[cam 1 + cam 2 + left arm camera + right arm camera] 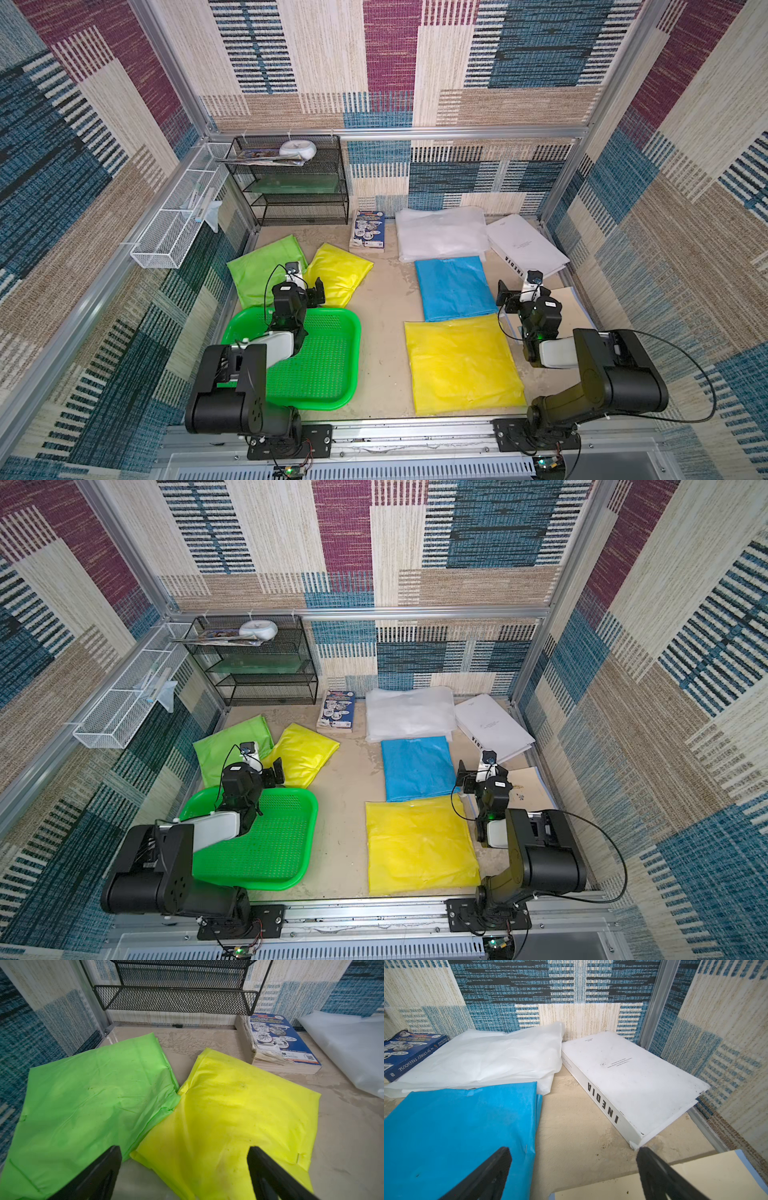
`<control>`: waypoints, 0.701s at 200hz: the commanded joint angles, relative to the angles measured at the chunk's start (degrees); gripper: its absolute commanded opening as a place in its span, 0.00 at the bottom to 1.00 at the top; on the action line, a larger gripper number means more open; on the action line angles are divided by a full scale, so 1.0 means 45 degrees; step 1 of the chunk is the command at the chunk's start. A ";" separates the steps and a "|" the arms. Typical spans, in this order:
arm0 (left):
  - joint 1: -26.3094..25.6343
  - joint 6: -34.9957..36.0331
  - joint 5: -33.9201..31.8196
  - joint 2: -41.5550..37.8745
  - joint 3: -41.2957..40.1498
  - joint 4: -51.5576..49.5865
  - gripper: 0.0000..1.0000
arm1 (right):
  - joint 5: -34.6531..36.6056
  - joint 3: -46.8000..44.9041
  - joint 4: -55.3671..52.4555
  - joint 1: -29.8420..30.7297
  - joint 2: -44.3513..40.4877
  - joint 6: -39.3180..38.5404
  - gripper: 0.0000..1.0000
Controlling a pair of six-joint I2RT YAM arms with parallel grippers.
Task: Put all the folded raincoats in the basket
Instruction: Pick up the raincoat from the center of the board.
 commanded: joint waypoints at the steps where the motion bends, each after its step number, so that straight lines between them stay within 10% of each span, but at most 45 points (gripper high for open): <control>1: -0.0112 -0.2034 -0.1768 -0.1999 0.1091 -0.3537 0.99 | 0.0343 0.0725 -0.1728 0.0119 -0.1119 0.0057 1.00; 45: 0.0114 -0.7296 -0.2400 -0.5776 0.2954 -0.9338 0.99 | -0.0018 0.4654 -1.0052 0.0157 -0.4037 0.3636 1.00; 71: 0.0806 -0.6433 0.6326 -0.5734 0.4369 -1.1765 0.74 | -0.3846 0.5453 -1.2884 0.0148 -0.4611 0.5335 0.94; 82: 0.0314 -0.6435 0.8013 -0.5152 0.5118 -1.3648 0.63 | -0.5358 0.5828 -1.4161 0.0202 -0.4560 0.4994 0.77; 108: -0.3399 -0.5988 0.8575 -0.4571 0.5829 -1.6193 0.62 | -0.5249 0.5925 -1.6724 0.0371 -0.4724 0.5020 0.79; 140: -0.9594 -0.7584 0.5280 -0.2528 0.6877 -1.6212 0.63 | -0.4342 0.4728 -1.6485 0.0404 -0.5335 0.5507 0.79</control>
